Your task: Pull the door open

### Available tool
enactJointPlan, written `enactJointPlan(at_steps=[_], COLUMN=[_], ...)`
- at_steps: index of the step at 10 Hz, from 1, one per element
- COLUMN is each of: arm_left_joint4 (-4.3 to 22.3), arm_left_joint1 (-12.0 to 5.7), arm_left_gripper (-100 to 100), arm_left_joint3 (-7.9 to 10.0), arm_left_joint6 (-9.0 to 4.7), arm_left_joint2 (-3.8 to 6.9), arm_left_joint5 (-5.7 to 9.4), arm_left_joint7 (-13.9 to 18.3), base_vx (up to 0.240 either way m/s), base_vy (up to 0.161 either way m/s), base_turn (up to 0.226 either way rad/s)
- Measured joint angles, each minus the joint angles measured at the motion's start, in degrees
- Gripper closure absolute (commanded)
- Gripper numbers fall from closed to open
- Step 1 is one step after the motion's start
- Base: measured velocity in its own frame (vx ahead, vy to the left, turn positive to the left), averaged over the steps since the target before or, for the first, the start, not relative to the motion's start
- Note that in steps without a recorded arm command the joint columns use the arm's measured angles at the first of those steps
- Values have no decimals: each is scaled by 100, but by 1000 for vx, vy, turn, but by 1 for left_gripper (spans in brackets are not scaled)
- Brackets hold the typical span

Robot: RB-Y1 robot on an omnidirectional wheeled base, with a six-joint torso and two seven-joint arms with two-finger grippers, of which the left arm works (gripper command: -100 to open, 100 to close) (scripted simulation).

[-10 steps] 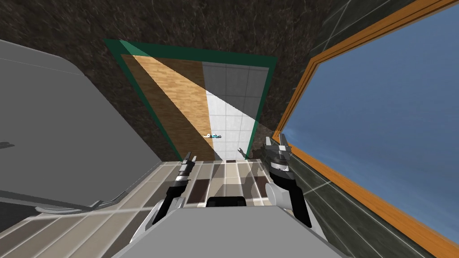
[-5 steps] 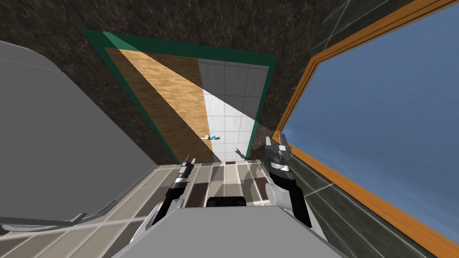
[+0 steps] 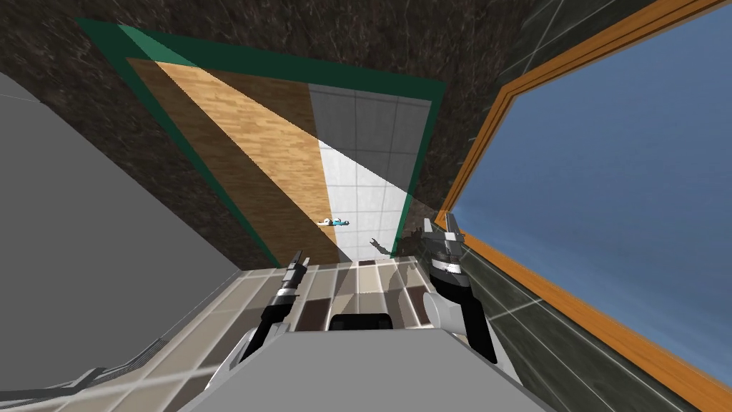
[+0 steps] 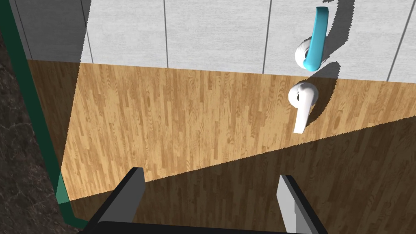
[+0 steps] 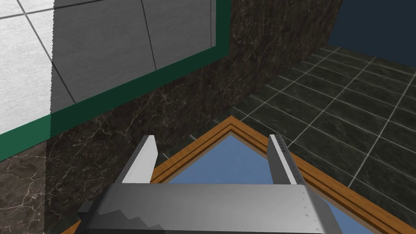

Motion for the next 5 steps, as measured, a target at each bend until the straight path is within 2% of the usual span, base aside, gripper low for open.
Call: enactJointPlan(at_steps=[5], arm_left_joint4=[720], arm_left_joint1=[-162], arm_left_gripper=[-100], arm_left_joint3=[84], arm_left_joint6=[-247], arm_left_joint2=[108], arm_left_joint5=[80], arm_left_joint7=[53], base_vx=[92], base_vy=[18], base_turn=[-49])
